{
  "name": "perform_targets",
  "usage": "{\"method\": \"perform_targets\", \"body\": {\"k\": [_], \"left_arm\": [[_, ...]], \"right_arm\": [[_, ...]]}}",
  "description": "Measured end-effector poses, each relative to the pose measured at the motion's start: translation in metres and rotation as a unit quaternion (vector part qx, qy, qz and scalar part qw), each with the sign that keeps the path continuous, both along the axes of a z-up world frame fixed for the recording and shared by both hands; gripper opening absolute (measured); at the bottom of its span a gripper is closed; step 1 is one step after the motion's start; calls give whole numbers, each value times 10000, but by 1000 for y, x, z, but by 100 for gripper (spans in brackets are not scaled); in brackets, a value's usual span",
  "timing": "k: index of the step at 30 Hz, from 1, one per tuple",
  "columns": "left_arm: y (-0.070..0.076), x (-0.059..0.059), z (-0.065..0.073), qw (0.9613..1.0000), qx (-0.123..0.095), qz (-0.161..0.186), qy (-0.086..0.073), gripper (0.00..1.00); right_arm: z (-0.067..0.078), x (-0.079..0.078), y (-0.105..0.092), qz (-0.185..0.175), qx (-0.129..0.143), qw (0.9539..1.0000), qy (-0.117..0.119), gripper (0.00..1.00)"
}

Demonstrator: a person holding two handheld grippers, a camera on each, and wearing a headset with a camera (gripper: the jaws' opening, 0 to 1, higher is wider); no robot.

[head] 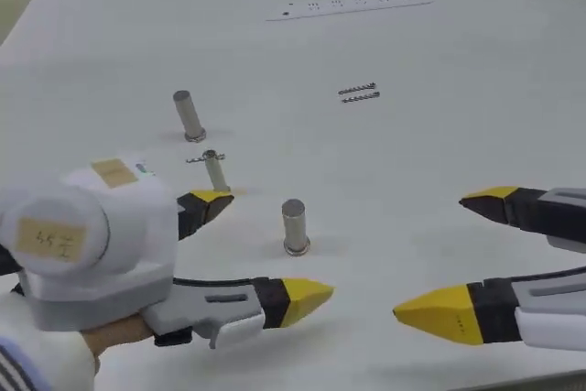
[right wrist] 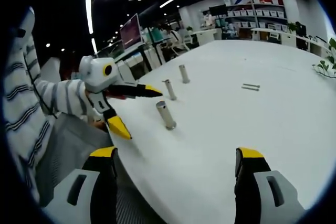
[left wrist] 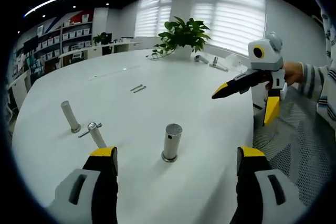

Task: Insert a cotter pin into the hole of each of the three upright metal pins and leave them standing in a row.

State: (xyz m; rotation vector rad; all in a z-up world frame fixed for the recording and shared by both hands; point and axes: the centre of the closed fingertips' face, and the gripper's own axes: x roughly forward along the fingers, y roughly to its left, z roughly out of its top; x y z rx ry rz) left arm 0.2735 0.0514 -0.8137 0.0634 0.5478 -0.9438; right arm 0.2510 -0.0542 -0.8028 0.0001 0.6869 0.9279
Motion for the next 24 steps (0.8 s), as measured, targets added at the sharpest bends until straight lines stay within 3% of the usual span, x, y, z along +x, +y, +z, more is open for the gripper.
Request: {"method": "perform_targets", "body": {"k": [7,11,14,17,20,24], "left_arm": [[0,-12,2,9998,-35,-194,48,99],[0,-15,-1,9996,38,-260,53,99],[-3,-21,-4,9992,-4,-325,219,99],[-4,-22,-5,9993,-1,-316,214,99],[-3,-21,-3,9992,-177,-164,313,99],[0,-21,0,9990,-259,-106,351,99]], "right_arm": [[1,18,-11,372,-395,9985,-39,94],[6,35,-17,748,-674,9947,-190,92],[5,46,-22,1130,-913,9893,-142,86],[1,61,-31,1358,-1275,9823,-199,87],[0,78,-35,1445,-1391,9795,-205,87],[-3,101,-37,1718,-1717,9698,-234,86]]}}
